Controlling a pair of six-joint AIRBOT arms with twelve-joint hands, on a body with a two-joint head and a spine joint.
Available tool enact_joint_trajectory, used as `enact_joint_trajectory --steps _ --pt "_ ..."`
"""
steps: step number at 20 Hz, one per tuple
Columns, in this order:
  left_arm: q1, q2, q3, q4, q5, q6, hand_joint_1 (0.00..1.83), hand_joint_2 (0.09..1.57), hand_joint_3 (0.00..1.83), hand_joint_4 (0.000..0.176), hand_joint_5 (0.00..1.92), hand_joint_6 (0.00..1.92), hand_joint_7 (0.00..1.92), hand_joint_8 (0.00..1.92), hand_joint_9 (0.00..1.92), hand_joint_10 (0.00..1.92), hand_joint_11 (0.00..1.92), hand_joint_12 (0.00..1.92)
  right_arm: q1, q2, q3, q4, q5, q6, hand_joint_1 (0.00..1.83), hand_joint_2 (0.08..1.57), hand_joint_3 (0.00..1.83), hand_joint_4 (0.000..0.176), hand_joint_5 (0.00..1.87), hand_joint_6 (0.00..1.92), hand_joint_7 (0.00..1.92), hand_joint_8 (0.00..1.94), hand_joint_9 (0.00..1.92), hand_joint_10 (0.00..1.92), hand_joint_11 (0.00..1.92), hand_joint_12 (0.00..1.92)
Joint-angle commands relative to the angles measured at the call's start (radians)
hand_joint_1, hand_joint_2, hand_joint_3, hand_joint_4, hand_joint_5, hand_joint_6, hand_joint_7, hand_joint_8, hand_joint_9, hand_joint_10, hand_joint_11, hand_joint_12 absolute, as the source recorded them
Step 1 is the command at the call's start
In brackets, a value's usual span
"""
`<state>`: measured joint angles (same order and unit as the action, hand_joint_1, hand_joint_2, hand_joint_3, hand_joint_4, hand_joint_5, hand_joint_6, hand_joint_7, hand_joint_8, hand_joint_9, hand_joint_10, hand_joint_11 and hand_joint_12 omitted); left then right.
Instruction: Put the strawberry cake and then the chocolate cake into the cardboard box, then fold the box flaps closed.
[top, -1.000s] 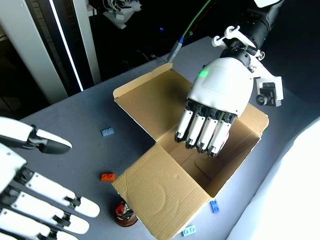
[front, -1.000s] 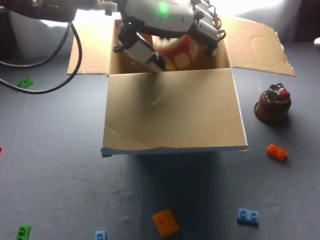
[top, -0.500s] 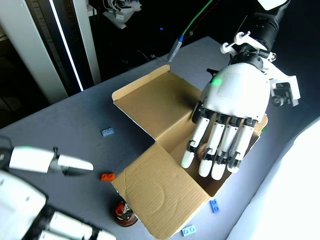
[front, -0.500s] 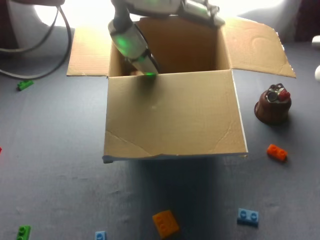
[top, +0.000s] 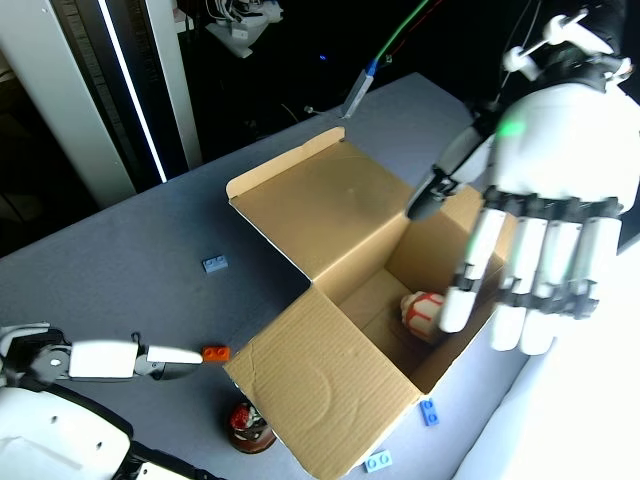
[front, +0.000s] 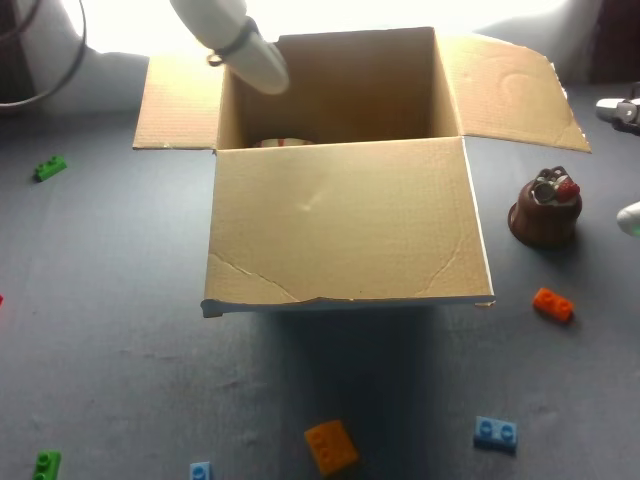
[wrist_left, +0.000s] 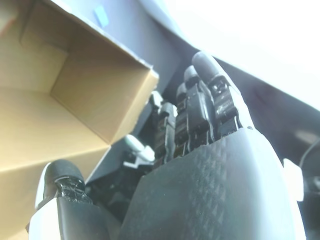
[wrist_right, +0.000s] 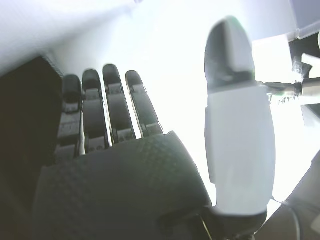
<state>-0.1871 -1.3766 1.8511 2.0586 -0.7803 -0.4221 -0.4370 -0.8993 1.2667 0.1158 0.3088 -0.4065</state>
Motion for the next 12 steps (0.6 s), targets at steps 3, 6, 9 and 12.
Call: enact_joint_trajectory --steps 3,6,9,12 --pt "-0.034 0.049 0.0 -0.028 -0.006 -0.039 0.27 0.97 0.01 0.105 0.1 0.0 0.16 0.0 0.26 0.0 0.0 1.09 -0.011 -0.02 0.04 0.015 0.125 0.009 1.16 1.03 0.0 0.004 0.09 0.0 0.08 0.0 0.12 0.0 0.0 0.15" --pt "-0.044 0.085 0.004 -0.013 -0.039 -0.071 0.34 0.97 0.0 0.102 0.12 0.0 0.17 0.0 0.26 0.0 0.0 1.14 -0.024 -0.059 0.062 0.015 0.115 0.009 1.14 1.05 0.01 0.001 0.07 0.0 0.09 0.0 0.11 0.0 0.0 0.24" --pt "-0.044 0.117 0.019 0.022 -0.082 -0.113 0.32 0.98 0.01 0.103 0.11 0.0 0.17 0.0 0.27 0.0 0.0 1.15 -0.022 -0.1 0.091 0.019 0.091 0.009 1.17 1.04 0.0 0.0 0.08 0.01 0.09 0.0 0.11 0.0 0.0 0.22" --pt "-0.049 0.156 0.023 0.042 -0.112 -0.143 0.27 1.0 0.01 0.098 0.1 0.0 0.18 0.0 0.26 0.0 0.0 1.15 -0.018 -0.134 0.113 0.019 0.089 0.002 1.13 1.06 0.01 0.0 0.08 0.0 0.11 0.0 0.15 0.01 0.0 0.3"
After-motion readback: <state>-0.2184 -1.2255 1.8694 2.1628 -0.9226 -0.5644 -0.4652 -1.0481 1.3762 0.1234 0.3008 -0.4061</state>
